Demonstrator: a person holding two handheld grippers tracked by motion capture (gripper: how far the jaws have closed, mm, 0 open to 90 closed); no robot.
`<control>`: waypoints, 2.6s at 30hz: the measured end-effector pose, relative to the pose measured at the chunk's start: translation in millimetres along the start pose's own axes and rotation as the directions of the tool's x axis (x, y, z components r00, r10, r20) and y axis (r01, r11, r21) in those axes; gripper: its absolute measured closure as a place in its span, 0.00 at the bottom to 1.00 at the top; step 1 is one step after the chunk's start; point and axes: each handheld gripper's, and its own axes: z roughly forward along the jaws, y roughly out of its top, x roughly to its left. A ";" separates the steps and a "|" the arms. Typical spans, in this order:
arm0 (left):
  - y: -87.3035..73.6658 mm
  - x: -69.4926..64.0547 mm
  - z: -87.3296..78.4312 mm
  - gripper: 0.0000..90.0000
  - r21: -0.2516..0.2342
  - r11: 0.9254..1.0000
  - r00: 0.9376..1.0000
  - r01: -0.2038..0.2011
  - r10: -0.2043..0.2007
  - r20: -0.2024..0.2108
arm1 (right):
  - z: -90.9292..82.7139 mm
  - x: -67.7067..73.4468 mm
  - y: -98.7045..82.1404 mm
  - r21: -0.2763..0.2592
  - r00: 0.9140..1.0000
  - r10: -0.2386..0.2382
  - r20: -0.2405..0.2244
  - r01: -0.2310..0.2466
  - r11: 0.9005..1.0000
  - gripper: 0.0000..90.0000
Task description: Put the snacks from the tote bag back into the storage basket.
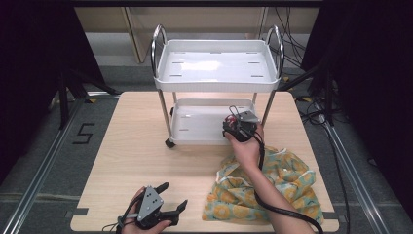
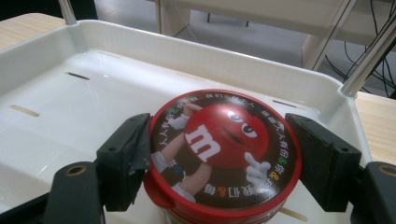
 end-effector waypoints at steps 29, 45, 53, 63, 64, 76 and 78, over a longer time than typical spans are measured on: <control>0.0 -1.0 0.6 0.20 0.006 1.000 1.000 -0.002 0.002 0.005 | -6.4 2.9 -2.7 -0.018 0.999 -0.033 0.014 0.034 0.999 0.21; -0.2 -0.6 1.8 0.20 -0.005 1.000 1.000 -0.001 0.001 0.010 | -35.6 6.3 4.5 -0.002 0.998 -0.062 -0.012 0.062 0.998 0.20; -0.1 -0.6 2.3 0.20 -0.007 1.000 1.000 -0.015 0.015 0.010 | -48.3 2.0 2.8 0.018 0.998 -0.046 -0.030 0.046 0.999 0.20; -0.2 -2.1 2.6 0.20 -0.005 1.000 1.000 0.004 -0.004 0.003 | -68.3 -2.5 -7.3 0.037 0.996 -0.046 -0.077 0.049 0.998 0.21; -0.3 -2.3 2.7 0.20 -0.005 1.000 1.000 0.005 -0.005 0.003 | -71.6 -1.4 -9.4 0.038 0.997 -0.030 -0.076 0.033 0.999 0.21; -0.6 -1.8 4.0 0.20 -0.001 1.000 1.000 0.007 -0.007 0.009 | -93.9 -14.8 -27.4 -0.001 0.989 -0.081 -0.127 0.082 0.997 0.22; -0.1 -0.2 3.8 0.20 0.003 1.000 1.000 -0.026 0.026 0.009 | -98.2 -15.8 -31.5 -0.004 0.986 -0.077 -0.147 0.077 0.997 0.22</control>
